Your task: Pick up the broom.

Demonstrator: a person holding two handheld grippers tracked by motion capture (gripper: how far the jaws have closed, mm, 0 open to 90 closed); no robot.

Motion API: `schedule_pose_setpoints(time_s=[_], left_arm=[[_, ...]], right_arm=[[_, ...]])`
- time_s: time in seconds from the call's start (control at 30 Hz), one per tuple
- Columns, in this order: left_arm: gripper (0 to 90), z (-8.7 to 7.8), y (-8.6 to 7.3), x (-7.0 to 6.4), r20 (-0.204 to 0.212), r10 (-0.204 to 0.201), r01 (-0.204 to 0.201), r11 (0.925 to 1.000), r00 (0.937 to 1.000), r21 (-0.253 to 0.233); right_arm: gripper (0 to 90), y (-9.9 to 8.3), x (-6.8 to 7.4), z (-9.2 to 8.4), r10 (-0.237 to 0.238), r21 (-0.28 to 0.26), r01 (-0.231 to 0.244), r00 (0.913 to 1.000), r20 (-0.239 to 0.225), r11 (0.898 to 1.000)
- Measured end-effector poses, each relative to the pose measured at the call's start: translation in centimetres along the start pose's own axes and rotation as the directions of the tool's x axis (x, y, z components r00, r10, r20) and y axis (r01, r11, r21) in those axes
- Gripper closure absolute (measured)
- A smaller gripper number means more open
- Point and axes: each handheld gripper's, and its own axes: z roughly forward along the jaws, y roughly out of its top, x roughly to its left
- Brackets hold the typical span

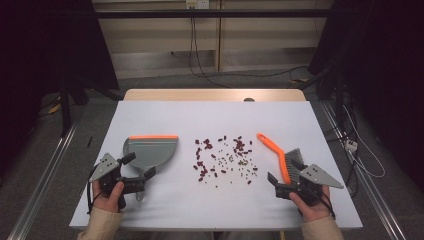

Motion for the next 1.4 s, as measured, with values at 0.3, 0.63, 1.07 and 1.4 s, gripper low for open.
schedule_pose_setpoints(time_s=[0.3,0.63,1.07,1.4], left_arm=[[3.4,0.1,0.0,-0.1,0.005,-0.004,0.004,1.0000,1.0000,-0.006],[3.4,0.0,0.0,-0.1,0.014,-0.010,0.010,0.9999,0.9998,-0.009],[3.4,0.1,0.0,-0.1,0.016,-0.010,0.010,0.9999,0.9998,-0.002],[3.4,0.1,-0.1,0.0,0.019,-0.013,0.013,0.9999,0.9997,-0.001]], right_arm=[[2.7,0.3,-0.2,0.1,0.008,0.000,-0.008,1.0000,-0.002,1.000],[3.9,2.4,-1.6,2.4,-0.004,0.067,0.003,1.0000,0.003,0.998],[11.0,3.9,-4.6,5.3,0.027,0.228,-0.040,0.9980,0.056,0.973],[41.4,4.4,-6.5,8.0,0.010,0.375,-0.021,0.9995,0.030,0.927]])
